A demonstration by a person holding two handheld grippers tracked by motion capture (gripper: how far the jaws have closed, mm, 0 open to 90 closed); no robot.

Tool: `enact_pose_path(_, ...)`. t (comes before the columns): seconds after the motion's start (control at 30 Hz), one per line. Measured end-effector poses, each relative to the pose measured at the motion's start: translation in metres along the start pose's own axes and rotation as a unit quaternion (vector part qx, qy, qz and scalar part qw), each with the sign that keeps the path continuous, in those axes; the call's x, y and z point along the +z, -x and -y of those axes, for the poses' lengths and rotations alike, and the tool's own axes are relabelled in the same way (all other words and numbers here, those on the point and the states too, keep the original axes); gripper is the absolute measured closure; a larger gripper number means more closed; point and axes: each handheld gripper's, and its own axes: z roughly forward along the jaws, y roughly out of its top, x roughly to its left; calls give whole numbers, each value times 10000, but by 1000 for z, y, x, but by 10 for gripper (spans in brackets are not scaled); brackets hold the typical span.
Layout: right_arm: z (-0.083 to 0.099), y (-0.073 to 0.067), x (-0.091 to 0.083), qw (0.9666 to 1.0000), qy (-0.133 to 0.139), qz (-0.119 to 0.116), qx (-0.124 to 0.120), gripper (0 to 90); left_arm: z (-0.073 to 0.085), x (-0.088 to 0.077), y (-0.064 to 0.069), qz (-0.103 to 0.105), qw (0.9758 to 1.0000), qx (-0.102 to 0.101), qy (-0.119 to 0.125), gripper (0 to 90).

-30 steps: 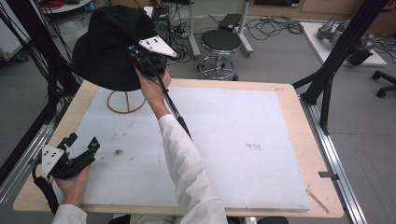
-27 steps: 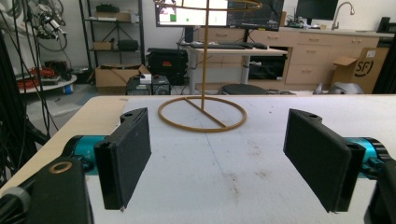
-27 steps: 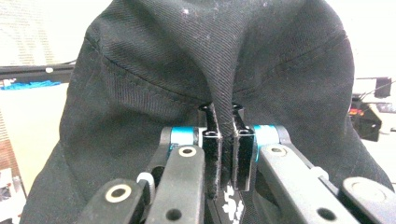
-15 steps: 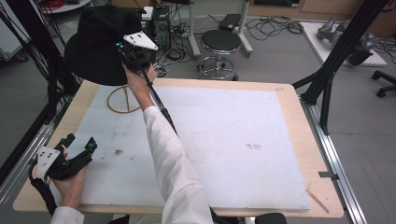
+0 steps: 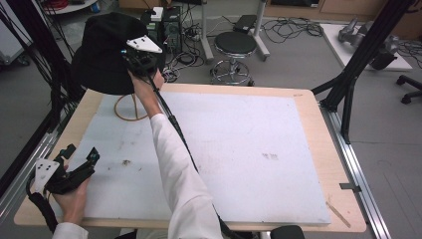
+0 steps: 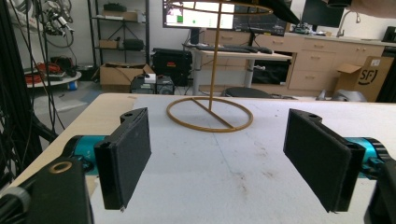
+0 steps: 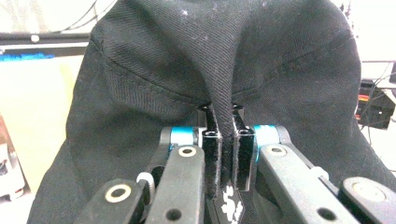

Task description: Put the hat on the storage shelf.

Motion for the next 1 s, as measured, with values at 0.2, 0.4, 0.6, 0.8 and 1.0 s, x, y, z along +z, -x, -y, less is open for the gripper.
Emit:
enact_pose_path(0.2, 7, -1, 6, 9992, -360, -178, 18, 859, 0, 0, 1, 18, 10000, 1, -14, 233)
enact_pose_path(0.4, 8, -3, 7, 9988, -455, -182, 26, 854, 0, -2, -1, -15, 10000, -39, -1, 233)
enact_pose_path(0.6, 9, -2, 7, 9988, -463, -136, 65, 847, 0, -2, -2, -28, 10000, -66, -1, 233)
enact_pose_path(0.8, 8, -9, 7, 9988, -453, -150, -68, 843, 0, -3, -1, -30, 10000, -81, 4, 233)
enact_pose_path(1.0, 8, -9, 6, 9986, -481, -203, 22, 729, 0, -3, -2, -40, 9999, -93, 6, 233)
